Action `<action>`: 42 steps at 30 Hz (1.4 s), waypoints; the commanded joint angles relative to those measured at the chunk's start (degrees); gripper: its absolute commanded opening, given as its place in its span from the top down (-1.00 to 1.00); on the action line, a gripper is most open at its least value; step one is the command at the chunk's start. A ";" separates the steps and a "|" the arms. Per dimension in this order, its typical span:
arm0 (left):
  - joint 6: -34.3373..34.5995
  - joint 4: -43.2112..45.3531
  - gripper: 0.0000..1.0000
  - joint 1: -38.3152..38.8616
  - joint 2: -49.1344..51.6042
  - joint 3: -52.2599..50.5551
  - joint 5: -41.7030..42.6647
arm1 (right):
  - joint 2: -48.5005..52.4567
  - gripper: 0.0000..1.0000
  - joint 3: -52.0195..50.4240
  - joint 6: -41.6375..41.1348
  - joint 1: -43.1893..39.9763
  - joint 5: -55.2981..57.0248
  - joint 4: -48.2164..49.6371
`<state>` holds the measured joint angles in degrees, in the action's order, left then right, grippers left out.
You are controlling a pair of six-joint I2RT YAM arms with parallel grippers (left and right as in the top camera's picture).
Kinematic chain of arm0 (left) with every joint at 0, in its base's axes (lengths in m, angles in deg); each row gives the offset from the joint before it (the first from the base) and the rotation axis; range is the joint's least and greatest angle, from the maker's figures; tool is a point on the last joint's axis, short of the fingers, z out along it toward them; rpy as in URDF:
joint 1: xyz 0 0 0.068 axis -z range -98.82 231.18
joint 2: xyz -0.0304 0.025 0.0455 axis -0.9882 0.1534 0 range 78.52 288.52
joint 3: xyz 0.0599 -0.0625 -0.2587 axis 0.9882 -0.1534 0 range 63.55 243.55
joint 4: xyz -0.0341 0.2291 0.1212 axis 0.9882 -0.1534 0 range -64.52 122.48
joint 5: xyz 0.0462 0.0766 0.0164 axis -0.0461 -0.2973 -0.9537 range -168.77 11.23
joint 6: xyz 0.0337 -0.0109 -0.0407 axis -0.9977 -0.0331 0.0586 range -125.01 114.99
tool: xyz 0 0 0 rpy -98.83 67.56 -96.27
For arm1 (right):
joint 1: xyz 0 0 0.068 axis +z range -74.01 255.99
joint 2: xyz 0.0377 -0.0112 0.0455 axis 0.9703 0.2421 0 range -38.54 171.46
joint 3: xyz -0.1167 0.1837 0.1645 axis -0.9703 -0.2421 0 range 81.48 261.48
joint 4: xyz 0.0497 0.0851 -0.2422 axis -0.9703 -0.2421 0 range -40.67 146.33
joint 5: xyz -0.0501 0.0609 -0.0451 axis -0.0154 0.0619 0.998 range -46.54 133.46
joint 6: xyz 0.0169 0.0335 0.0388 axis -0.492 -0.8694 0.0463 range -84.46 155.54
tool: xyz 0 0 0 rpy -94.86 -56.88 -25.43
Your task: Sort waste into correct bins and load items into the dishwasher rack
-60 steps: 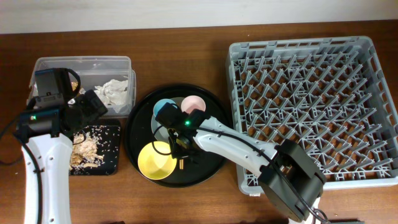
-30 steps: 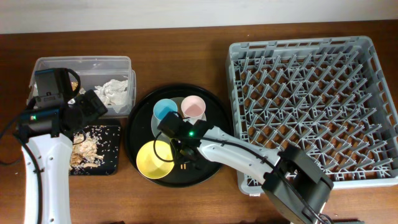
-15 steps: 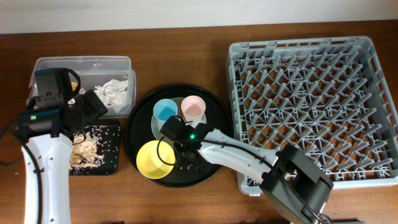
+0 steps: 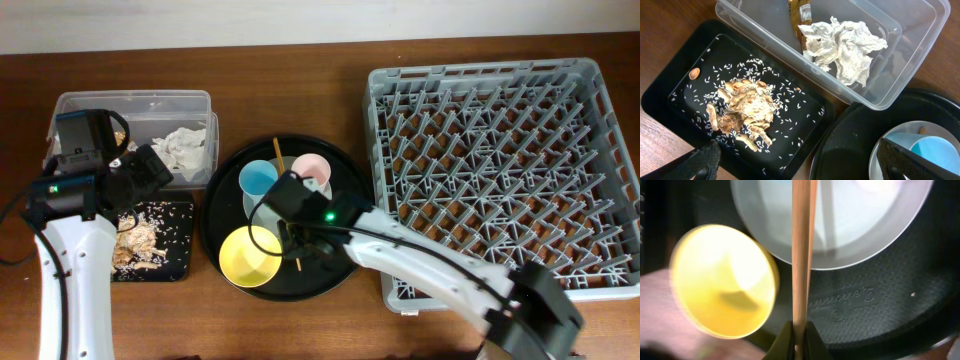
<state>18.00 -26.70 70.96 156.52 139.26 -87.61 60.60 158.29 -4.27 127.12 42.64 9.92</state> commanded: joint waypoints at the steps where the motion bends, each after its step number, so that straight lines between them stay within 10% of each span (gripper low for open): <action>1: -0.13 -0.09 -0.98 -0.17 -0.46 0.74 0.00 | -10.71 0.92 2.23 7.67 -6.71 1.53 -3.61; 8: -0.13 -0.09 -0.98 -0.17 -0.46 0.74 -0.02 | -14.19 0.92 2.23 23.39 -34.16 -1.55 -15.45; 29: -0.13 -0.09 -0.99 -0.35 -0.46 0.74 0.00 | 0.94 0.60 3.58 29.46 -35.15 -12.22 -14.91; 36: -0.13 -0.09 -0.98 -0.35 -0.46 0.74 -0.02 | -2.27 0.51 12.63 27.93 -22.05 -20.83 -20.13; 42: -0.13 -0.09 -0.98 -0.35 -0.46 0.74 -0.02 | 3.21 0.35 6.47 12.90 -4.17 -4.55 -7.32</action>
<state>18.00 -26.72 70.96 156.52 139.26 -87.59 61.58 165.88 14.44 120.48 30.46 2.16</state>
